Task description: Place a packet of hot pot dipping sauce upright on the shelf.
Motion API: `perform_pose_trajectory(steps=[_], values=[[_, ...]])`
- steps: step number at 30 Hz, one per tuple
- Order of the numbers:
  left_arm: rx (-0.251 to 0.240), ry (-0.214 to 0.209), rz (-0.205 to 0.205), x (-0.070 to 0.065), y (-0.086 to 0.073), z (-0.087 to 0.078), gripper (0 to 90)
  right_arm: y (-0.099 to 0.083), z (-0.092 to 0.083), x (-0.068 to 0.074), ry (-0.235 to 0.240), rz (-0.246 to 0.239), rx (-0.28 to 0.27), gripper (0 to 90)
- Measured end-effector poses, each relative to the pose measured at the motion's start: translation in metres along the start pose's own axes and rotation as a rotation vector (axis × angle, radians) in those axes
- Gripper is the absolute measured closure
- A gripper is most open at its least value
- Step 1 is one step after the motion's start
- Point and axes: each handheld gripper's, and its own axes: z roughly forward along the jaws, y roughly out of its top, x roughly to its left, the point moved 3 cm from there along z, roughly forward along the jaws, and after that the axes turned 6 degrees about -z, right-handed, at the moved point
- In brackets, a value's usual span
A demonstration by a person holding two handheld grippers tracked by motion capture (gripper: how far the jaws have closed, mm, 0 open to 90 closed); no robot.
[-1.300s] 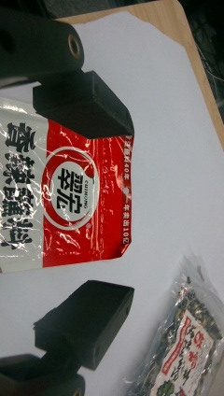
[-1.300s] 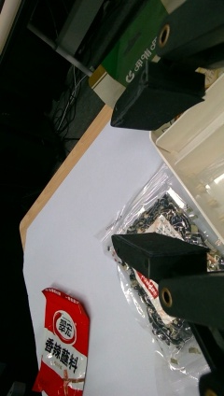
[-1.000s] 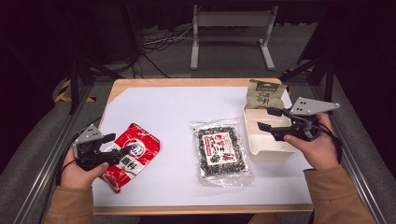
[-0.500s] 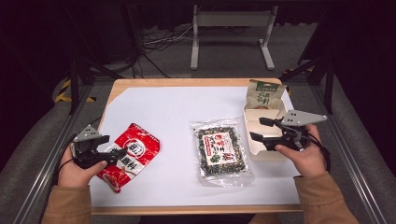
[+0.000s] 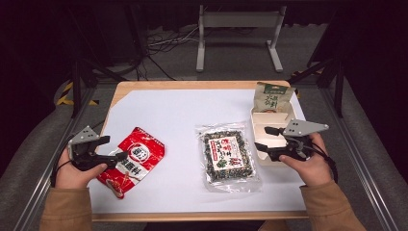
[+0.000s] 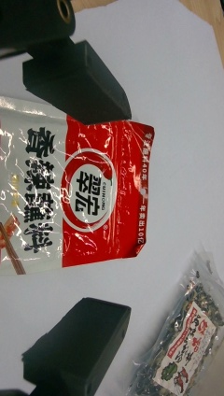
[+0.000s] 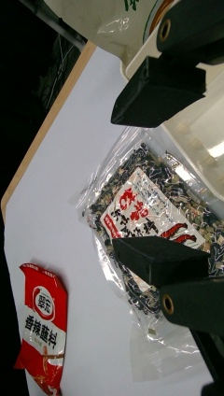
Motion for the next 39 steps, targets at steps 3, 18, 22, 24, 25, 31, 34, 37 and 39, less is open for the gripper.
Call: perform_pose_trajectory(steps=[3, 18, 22, 24, 25, 31, 34, 37, 39], values=[[0.003, 0.011, -0.001, 0.005, -0.002, 0.004, 13.0, -0.001, 0.002, 0.001, -0.001, 0.000, 0.003, 34.3], [0.075, 0.068, -0.061, 0.049, 0.001, 0.043, 19.0, -0.004, 0.017, 0.006, 0.020, -0.004, 0.027, 34.3], [0.060, 0.019, -0.071, 0.055, 0.005, 0.056, 18.5, -0.002, 0.026, 0.009, 0.036, -0.014, 0.042, 34.0], [0.033, -0.016, -0.083, 0.056, 0.010, 0.061, 18.4, -0.002, 0.027, 0.009, 0.036, -0.019, 0.046, 33.9], [0.031, -0.022, -0.068, 0.057, 0.011, 0.065, 18.7, -0.002, 0.027, 0.009, 0.037, -0.020, 0.046, 33.9], [0.065, -0.033, -0.024, 0.060, 0.012, 0.082, 21.7, -0.004, 0.025, 0.011, 0.044, -0.020, 0.046, 33.8], [0.048, -0.036, -0.008, 0.061, 0.018, 0.089, 20.6, -0.004, 0.024, 0.011, 0.048, -0.020, 0.044, 33.6], [0.030, -0.053, -0.024, 0.060, 0.025, 0.095, 21.4, -0.005, 0.023, 0.011, 0.051, -0.022, 0.044, 33.4], [0.034, -0.066, -0.032, 0.061, 0.027, 0.098, 23.2, -0.005, 0.023, 0.011, 0.051, -0.023, 0.045, 33.3]])
